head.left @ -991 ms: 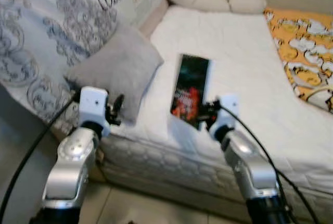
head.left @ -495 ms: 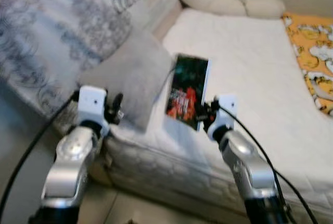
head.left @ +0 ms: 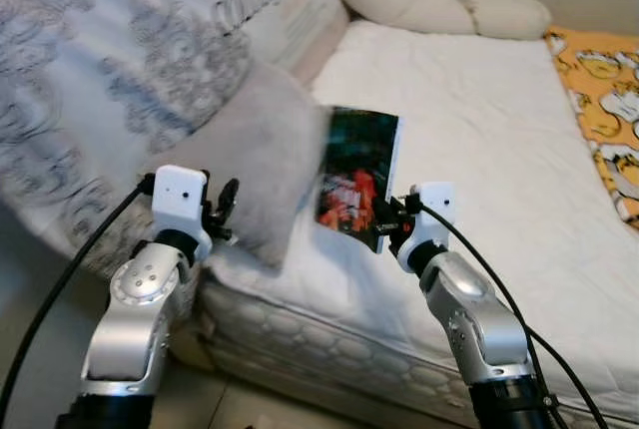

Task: Clean up the room

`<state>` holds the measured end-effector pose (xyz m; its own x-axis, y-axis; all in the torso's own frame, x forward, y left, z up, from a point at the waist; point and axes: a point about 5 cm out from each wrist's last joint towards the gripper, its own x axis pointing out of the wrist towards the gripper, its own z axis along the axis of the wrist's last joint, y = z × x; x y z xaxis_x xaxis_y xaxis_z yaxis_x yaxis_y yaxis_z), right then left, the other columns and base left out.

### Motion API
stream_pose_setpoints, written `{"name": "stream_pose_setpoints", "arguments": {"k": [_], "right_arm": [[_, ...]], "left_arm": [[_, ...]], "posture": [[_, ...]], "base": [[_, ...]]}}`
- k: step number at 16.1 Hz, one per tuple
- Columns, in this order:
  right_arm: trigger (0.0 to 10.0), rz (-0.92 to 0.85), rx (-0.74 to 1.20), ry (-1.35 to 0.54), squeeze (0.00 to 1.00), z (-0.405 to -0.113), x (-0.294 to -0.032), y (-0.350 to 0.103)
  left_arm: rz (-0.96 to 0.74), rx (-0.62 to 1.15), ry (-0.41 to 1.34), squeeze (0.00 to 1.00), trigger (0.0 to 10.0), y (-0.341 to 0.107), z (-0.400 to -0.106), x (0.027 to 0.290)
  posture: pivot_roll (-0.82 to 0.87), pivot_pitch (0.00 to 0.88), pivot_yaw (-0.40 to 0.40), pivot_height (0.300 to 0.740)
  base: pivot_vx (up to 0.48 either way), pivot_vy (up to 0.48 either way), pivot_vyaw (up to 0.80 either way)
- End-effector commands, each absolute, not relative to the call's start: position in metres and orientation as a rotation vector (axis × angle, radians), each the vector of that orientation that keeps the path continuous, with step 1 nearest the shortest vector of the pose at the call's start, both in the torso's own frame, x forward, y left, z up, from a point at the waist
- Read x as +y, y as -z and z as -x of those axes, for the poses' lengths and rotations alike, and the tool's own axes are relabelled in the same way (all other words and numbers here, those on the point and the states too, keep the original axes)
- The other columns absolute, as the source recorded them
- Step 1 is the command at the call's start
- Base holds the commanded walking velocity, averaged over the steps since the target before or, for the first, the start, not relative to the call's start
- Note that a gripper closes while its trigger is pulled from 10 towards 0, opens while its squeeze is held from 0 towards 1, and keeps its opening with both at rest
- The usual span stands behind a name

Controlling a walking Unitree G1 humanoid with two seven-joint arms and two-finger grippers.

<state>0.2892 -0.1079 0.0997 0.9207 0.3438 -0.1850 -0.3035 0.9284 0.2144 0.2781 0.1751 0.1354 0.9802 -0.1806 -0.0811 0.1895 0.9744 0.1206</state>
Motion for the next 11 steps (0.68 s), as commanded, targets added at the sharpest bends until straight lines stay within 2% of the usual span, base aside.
{"name": "stream_pose_setpoints", "arguments": {"k": [1,3,6,11], "right_arm": [[10.0,-0.184,0.172,-0.306,0.00,-0.294,-0.116,-0.110],[10.0,-0.196,0.183,-0.299,0.00,-0.294,-0.117,-0.109],[10.0,-0.185,0.181,-0.310,0.00,-0.293,-0.116,-0.109],[10.0,-0.303,0.219,-0.319,0.00,-0.299,-0.119,-0.114]], "left_arm": [[-0.126,0.065,0.214,0.29,10.0,-0.136,-0.278,0.168],[-0.126,0.065,0.215,0.29,10.0,-0.136,-0.278,0.167],[-0.117,0.049,0.257,0.28,10.0,-0.138,-0.277,0.163],[-0.098,0.022,0.434,0.27,10.0,-0.143,-0.267,0.149]], "posture": [[-0.01,0.000,-0.004,0.740],[-0.01,0.000,-0.003,0.740],[-0.01,0.000,-0.007,0.740],[-0.01,0.000,0.003,0.740]], "base": [[0.330,0.000,-0.78],[0.326,0.000,-0.79],[0.302,0.000,0.00],[0.000,0.000,0.00]]}}
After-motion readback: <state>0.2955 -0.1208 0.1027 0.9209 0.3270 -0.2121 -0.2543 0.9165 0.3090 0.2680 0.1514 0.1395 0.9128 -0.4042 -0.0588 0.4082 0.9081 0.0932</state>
